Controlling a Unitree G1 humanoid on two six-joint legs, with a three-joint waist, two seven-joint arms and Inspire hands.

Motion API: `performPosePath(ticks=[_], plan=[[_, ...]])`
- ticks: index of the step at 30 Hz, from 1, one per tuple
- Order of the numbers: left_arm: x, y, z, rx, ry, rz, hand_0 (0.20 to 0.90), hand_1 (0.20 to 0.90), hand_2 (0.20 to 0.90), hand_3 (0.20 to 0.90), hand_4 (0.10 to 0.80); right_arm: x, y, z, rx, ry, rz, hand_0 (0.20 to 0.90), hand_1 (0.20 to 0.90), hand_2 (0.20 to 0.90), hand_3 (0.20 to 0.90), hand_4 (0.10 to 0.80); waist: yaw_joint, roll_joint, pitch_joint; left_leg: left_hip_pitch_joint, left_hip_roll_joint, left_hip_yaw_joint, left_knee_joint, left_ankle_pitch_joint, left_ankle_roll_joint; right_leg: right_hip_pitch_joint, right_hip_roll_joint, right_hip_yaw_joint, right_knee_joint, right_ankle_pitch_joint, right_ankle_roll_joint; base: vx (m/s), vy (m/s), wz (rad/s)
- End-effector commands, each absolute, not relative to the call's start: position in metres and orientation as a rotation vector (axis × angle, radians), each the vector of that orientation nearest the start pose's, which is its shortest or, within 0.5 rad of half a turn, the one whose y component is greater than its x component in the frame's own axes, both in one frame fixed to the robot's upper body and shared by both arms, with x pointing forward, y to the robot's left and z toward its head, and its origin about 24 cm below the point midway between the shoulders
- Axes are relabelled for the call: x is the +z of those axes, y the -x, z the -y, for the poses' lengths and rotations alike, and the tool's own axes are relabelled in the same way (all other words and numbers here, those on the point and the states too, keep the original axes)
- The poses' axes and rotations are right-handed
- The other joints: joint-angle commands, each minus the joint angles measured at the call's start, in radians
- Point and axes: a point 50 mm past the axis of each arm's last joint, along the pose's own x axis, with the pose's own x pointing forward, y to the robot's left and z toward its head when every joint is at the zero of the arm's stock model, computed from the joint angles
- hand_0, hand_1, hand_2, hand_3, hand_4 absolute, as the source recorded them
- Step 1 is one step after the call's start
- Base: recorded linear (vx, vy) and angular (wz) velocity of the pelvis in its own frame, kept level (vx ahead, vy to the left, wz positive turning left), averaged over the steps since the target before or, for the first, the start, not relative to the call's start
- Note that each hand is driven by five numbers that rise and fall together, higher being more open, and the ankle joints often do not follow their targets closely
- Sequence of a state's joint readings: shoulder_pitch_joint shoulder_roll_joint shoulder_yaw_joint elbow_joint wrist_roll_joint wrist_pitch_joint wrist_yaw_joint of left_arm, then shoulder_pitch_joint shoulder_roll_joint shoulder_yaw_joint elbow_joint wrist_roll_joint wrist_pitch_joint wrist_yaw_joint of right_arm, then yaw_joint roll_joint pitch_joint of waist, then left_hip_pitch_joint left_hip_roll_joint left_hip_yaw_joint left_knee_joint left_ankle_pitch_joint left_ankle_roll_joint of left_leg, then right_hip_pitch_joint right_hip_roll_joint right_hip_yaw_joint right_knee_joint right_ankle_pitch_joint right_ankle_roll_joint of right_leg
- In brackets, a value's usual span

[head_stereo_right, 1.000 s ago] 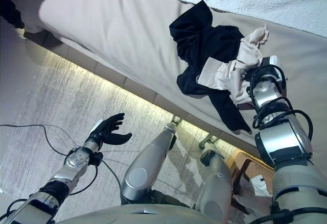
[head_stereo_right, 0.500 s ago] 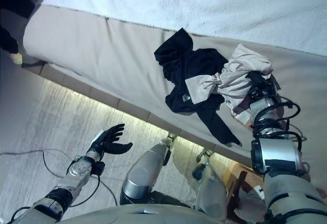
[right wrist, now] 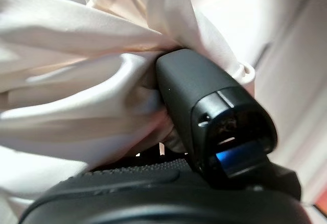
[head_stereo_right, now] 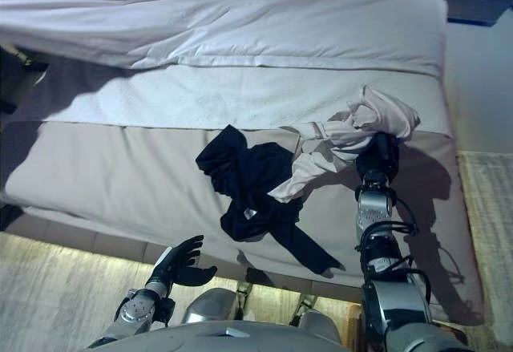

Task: Pick up the clothes from the bed and place them into the basket

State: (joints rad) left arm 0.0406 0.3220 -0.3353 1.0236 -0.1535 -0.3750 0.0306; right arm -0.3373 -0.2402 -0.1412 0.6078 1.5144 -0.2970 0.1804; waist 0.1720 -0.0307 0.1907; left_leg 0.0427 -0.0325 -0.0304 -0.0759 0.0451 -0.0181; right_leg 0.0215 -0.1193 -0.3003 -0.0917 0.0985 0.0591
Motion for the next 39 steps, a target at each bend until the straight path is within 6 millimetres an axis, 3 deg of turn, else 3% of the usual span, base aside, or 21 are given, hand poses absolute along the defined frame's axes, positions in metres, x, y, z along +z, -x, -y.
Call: performPosePath(ticks=[1, 11, 20, 23, 24, 25, 29, 33, 35, 36, 37, 39], plan=[[-0.134, -0.119, -0.23, -0.075, -0.351, -0.76, 0.9, 0.9, 0.9, 0.9, 0.8, 0.081, -0.293, 0.27, -0.166, -1.14, 0.584, 0.3, 0.3, 0.3, 0.2, 0.1, -0.024, 0.016, -0.132, -0.03, 0.024, 0.042, -0.011, -0.019, 0.004, 0.043, 0.016, 0.033, 0.041, -0.048, 0.022, -0.012, -0.024, -0.19], [-0.134, -0.129, -0.227, -0.076, -0.373, -0.773, 0.9, 0.9, 0.9, 0.9, 0.8, 0.106, -0.266, 0.279, -0.17, -0.978, 0.735, 0.3, 0.3, 0.3, 0.2, 0.1, -0.092, 0.008, -0.154, 0.023, 0.045, 0.075, -0.011, -0.032, -0.002, 0.075, 0.037, 0.073, 0.025, -0.054, 0.015, -0.029, -0.042, -0.16], [-0.131, -0.135, -0.235, -0.033, -0.391, -0.776, 0.9, 0.9, 0.9, 0.9, 0.8, 0.104, -0.249, 0.289, -0.309, -0.98, 0.783, 0.3, 0.3, 0.3, 0.2, 0.1, -0.126, -0.009, -0.148, 0.033, 0.079, 0.083, 0.015, -0.032, -0.024, 0.069, 0.055, 0.114, 0.014, -0.05, 0.004, -0.063, -0.067, -0.16], [-0.134, -0.126, -0.233, -0.022, -0.362, -0.786, 0.9, 0.9, 0.9, 0.9, 0.8, 0.098, -0.25, 0.289, -0.315, -0.996, 0.768, 0.3, 0.3, 0.3, 0.2, 0.1, -0.104, -0.01, -0.142, -0.001, -0.008, -0.074, 0.06, -0.045, 0.013, 0.051, 0.063, 0.182, 0.017, -0.027, 0.002, -0.084, -0.008, -0.53], [-0.135, -0.121, -0.23, -0.028, -0.344, -0.776, 0.9, 0.9, 0.9, 0.9, 0.8, 0.096, -0.252, 0.287, -0.311, -0.998, 0.763, 0.3, 0.3, 0.3, 0.2, 0.1, -0.084, -0.003, -0.138, -0.009, -0.055, -0.158, 0.062, -0.049, 0.035, 0.042, 0.073, 0.228, 0.024, -0.025, 0.002, -0.051, 0.034, -0.96], [-0.135, -0.121, -0.229, -0.037, -0.342, -0.772, 0.9, 0.9, 0.9, 0.9, 0.8, 0.096, -0.253, 0.286, -0.316, -0.998, 0.762, 0.3, 0.3, 0.3, 0.2, 0.1, -0.078, -0.001, -0.137, -0.013, -0.065, -0.171, 0.064, -0.051, 0.042, 0.035, 0.074, 0.242, 0.03, -0.026, 0.003, -0.072, 0.076, -1.26], [-0.136, -0.121, -0.224, -0.086, -0.36, -0.769, 0.9, 0.9, 0.9, 0.9, 0.8, 0.098, -0.254, 0.285, -0.374, -0.978, 0.791, 0.3, 0.3, 0.3, 0.2, 0.1, -0.084, 0.012, -0.124, -0.003, -0.063, -0.131, 0.046, -0.054, 0.056, 0.009, 0.052, 0.264, 0.037, -0.004, 0.027, -0.036, 0.112, -1.19], [-0.133, -0.125, -0.236, -0.054, -0.374, -0.785, 0.9, 0.9, 0.9, 0.9, 0.8, 0.112, -0.254, 0.286, -0.348, -0.934, 0.825, 0.3, 0.3, 0.3, 0.2, 0.1, -0.089, 0.011, -0.109, 0.01, -0.064, -0.109, 0.032, -0.056, 0.062, -0.02, 0.013, 0.241, 0.07, 0.011, 0.058, -0.03, 0.076, -0.65], [-0.132, -0.119, -0.248, -0.003, -0.376, -0.801, 0.9, 0.9, 0.9, 0.9, 0.8, 0.117, -0.258, 0.286, -0.318, -0.937, 0.825, 0.3, 0.3, 0.3, 0.2, 0.1, -0.066, 0.009, -0.09, 0.035, -0.053, -0.06, 0.027, -0.071, 0.06, -0.059, -0.018, 0.122, 0.166, 0.031, 0.085, -0.049, 0.049, -0.79], [-0.132, -0.115, -0.254, 0.042, -0.362, -0.808, 0.9, 0.9, 0.9, 0.9, 0.8, 0.12, -0.264, 0.281, -0.281, -0.947, 0.816, 0.3, 0.3, 0.3, 0.2, 0.1, -0.038, 0.016, -0.079, 0.046, -0.043, -0.021, 0.018, -0.067, 0.052, -0.056, -0.035, 0.039, 0.214, 0.023, 0.091, -0.194, 0.022, -1.06], [-0.129, -0.116, -0.261, 0.09, -0.346, -0.804, 0.9, 0.9, 0.9, 0.9, 0.8, 0.126, -0.271, 0.275, -0.256, -0.946, 0.819, 0.3, 0.3, 0.3, 0.2, 0.1, -0.011, 0.02, -0.069, 0.04, -0.035, -0.001, 0.014, -0.052, 0.047, -0.058, -0.063, -0.009, 0.244, 0.039, 0.089, -0.259, -0.009, -1.05], [-0.127, -0.118, -0.267, 0.132, -0.329, -0.8, 0.9, 0.9, 0.9, 0.9, 0.8, 0.135, -0.278, 0.265, -0.235, -0.942, 0.832, 0.3, 0.3, 0.3, 0.2, 0.1, 0.018, 0.042, -0.07, 0.02, -0.012, 0.017, 0.007, -0.029, 0.058, -0.061, -0.118, 0.003, 0.371, 0.055, 0.082, -0.288, -0.055, -1.7]])
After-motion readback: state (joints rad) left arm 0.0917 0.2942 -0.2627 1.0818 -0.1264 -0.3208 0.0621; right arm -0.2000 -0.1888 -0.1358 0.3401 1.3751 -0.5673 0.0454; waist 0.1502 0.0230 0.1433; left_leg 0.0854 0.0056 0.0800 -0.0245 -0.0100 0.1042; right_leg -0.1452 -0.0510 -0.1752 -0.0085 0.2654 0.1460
